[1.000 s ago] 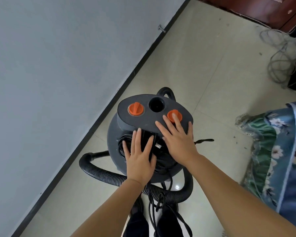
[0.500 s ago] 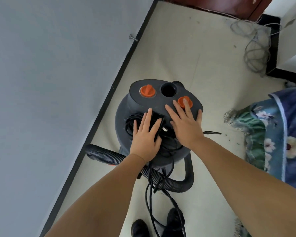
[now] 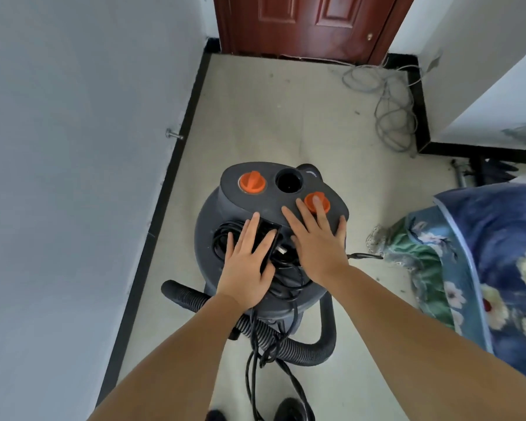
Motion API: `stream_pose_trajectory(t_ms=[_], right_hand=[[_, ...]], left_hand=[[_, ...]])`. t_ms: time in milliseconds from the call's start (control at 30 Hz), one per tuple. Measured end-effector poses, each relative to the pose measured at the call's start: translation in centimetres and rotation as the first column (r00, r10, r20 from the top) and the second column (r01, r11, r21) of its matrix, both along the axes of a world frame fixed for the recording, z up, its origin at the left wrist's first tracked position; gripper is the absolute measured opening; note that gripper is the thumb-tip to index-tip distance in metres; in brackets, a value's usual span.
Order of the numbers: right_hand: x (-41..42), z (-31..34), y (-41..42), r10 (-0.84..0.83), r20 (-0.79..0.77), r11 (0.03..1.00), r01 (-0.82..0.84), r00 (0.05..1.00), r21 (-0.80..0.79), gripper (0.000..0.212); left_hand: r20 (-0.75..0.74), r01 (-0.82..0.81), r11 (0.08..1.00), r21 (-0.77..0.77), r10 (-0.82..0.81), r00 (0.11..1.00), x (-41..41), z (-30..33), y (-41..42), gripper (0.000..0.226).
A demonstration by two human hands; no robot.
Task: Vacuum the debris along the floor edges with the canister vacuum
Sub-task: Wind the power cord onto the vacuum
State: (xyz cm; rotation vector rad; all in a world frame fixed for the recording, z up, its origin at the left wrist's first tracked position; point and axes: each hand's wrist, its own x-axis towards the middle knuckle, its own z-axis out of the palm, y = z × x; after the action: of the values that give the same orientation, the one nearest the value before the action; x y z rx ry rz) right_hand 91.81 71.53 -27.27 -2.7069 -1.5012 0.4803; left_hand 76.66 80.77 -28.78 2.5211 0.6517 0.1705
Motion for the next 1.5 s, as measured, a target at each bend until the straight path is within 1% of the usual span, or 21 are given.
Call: stream_pose_trajectory(t_ms=[333, 433, 633, 700, 833, 1000, 1100, 1267, 1400, 1500], right_hand=[[15.0, 0.2, 4.9, -0.209, 0.020, 0.976, 0.210, 0.978, -0.054, 0.059], [19.2, 0.3, 6.1, -0.282, 0.016, 0.956, 0.283, 0.959, -0.080, 0.060], [26.4, 0.3, 7.8, -0.433, 0.011, 0.898, 0.432, 0.901, -0.077, 0.061], [28.5, 0.4, 8.3, -0.493, 0.001, 0.867, 0.491, 0.870, -0.081, 0.065], [32.2, 0.6, 9.1, -0.584, 0.012, 0.806, 0.581, 0.812, -0.116, 0.079], [36.5, 1.0, 9.3, -0.680, 0.002, 0.723, 0.672, 0.733, -0.161, 0.086], [38.8, 1.1, 8.9, -0.738, -0.001, 0.665, 0.726, 0.675, -0.174, 0.087], [42.8, 0.8, 7.9, -0.824, 0.037, 0.555, 0.817, 0.566, -0.158, 0.091], [46.0, 0.3, 6.9, -0.887, 0.077, 0.441, 0.884, 0.456, -0.155, 0.082], [48.0, 0.0, 6.0, -0.925, 0.082, 0.358, 0.925, 0.370, -0.129, 0.081]], left_hand=[[0.039, 0.199, 0.980, 0.000, -0.199, 0.979, 17.1, -0.3, 7.4, 0.055], [0.029, 0.272, 0.962, -0.002, -0.272, 0.962, 22.0, -0.4, 9.3, 0.056], [0.029, 0.424, 0.905, 0.030, -0.425, 0.905, 31.6, -0.6, 12.9, 0.057], [0.025, 0.474, 0.880, 0.033, -0.475, 0.880, 34.7, -0.6, 13.9, 0.057], [0.016, 0.576, 0.817, 0.024, -0.576, 0.817, 40.5, -0.3, 15.6, 0.058], [0.009, 0.677, 0.736, 0.016, -0.677, 0.736, 46.9, -0.2, 16.5, 0.056], [0.006, 0.724, 0.690, 0.005, -0.724, 0.690, 50.3, -0.2, 16.3, 0.056], [0.022, 0.804, 0.594, 0.002, -0.804, 0.594, 56.6, -0.2, 15.5, 0.054], [0.013, 0.872, 0.490, 0.020, -0.872, 0.490, 61.8, -0.7, 14.5, 0.056], [0.015, 0.908, 0.419, 0.028, -0.908, 0.419, 65.1, -0.7, 13.6, 0.057]])
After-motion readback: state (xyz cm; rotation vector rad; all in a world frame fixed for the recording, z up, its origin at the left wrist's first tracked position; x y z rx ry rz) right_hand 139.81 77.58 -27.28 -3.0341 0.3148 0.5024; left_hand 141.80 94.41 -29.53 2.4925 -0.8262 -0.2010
